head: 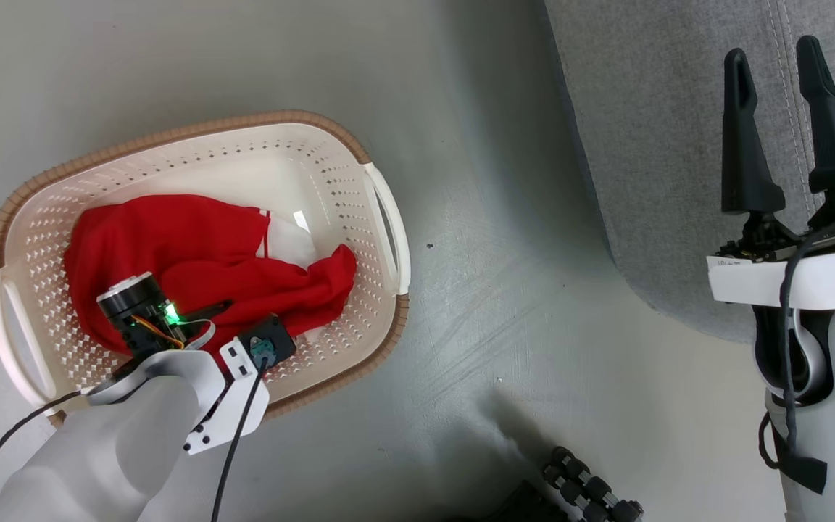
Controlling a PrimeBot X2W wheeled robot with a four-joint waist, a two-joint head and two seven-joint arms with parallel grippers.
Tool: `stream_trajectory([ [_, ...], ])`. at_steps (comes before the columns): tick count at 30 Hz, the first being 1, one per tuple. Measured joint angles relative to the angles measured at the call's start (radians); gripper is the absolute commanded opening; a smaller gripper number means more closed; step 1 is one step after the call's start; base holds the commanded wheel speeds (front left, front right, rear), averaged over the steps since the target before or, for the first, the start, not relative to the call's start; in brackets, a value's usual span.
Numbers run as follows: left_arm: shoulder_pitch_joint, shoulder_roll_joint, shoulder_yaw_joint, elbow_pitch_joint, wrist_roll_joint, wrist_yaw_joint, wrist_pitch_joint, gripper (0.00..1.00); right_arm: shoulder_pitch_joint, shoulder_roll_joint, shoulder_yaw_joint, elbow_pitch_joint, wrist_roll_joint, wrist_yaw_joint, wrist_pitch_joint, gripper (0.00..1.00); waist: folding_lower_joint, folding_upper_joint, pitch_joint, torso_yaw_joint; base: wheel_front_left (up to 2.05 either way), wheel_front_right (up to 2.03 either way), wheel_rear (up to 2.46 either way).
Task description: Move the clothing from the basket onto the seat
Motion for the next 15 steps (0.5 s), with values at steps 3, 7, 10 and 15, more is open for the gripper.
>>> stream_trajectory([
  [3, -0.006, -0.001, -0.034, 0.013, -0.007, 0.000, 0.001, 1.00, -0.013, 0.000, 0.008, 0.010, 0.005, 0.000, -0.001, 1.00, 0.0000, 0.0000, 0.009, -0.008, 0.00, 0.00, 0.00],
  [7, -0.011, -0.004, -0.075, 0.029, -0.028, 0.000, 0.011, 1.00, -0.018, 0.000, 0.012, 0.022, 0.006, 0.000, -0.001, 1.00, 0.0000, 0.0000, 0.018, -0.016, 0.00, 0.00, 0.00],
  [10, -0.016, -0.009, -0.115, 0.039, -0.049, 0.000, 0.028, 0.89, -0.034, 0.000, 0.012, 0.036, 0.007, 0.000, -0.001, 1.00, 0.0000, 0.0000, 0.020, -0.019, 0.00, 0.00, 0.00],
  [15, -0.019, -0.021, -0.156, 0.050, -0.080, 0.000, 0.028, 0.48, -0.038, 0.000, 0.012, 0.045, 0.010, 0.000, -0.001, 1.00, 0.0000, 0.0000, 0.017, -0.020, 0.00, 0.00, 0.00],
])
